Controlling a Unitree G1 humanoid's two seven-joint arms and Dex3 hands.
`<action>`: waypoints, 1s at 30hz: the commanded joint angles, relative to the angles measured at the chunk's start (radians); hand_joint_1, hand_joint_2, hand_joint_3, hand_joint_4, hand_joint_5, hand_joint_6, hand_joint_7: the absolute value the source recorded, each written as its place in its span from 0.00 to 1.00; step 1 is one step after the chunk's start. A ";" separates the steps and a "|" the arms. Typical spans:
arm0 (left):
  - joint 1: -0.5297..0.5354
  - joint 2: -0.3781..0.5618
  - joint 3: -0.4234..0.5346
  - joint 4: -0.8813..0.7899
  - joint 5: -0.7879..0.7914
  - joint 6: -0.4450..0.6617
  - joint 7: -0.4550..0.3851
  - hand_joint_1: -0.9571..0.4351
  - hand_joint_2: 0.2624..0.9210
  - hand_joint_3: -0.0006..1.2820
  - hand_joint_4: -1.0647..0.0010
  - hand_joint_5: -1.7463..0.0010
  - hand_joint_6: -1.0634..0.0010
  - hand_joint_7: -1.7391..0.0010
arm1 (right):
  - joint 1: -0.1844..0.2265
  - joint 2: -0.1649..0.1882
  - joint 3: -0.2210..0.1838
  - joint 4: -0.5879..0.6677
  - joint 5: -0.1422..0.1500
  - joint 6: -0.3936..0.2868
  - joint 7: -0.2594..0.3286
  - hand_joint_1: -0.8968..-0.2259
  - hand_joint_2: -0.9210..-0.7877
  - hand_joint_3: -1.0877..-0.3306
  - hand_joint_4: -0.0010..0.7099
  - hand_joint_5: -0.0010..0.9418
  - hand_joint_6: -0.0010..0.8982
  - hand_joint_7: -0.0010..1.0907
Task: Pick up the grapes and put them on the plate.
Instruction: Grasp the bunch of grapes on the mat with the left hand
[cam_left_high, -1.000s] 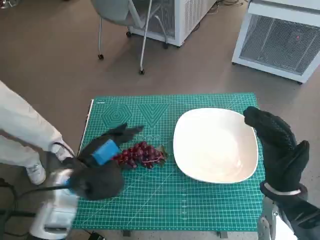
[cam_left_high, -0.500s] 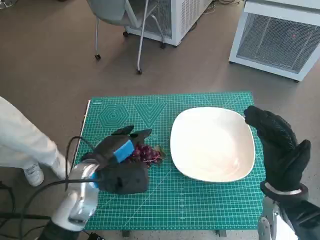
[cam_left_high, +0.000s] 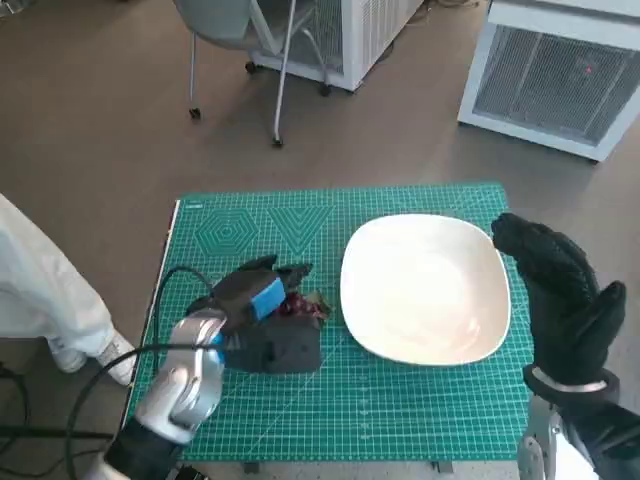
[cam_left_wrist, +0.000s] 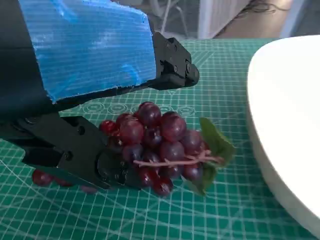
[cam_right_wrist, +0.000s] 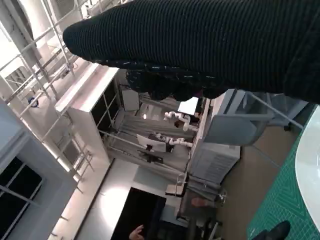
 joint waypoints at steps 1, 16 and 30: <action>-0.053 -0.023 -0.027 0.085 0.021 0.007 0.024 0.68 0.79 0.01 0.83 0.99 0.68 1.00 | 0.021 -0.001 -0.001 0.003 -0.009 0.008 -0.002 0.56 0.00 0.71 0.66 0.00 0.15 0.52; -0.219 -0.124 -0.097 0.528 0.020 -0.018 0.112 0.67 0.82 0.01 0.81 0.99 0.68 1.00 | 0.023 -0.002 -0.006 0.012 -0.002 0.010 0.002 0.57 0.00 0.71 0.66 0.00 0.14 0.52; -0.307 -0.183 -0.126 0.802 0.002 -0.088 0.147 0.68 0.85 0.01 0.71 0.98 0.63 0.99 | 0.031 -0.005 -0.012 -0.004 0.006 0.022 0.003 0.55 0.00 0.71 0.65 0.00 0.14 0.52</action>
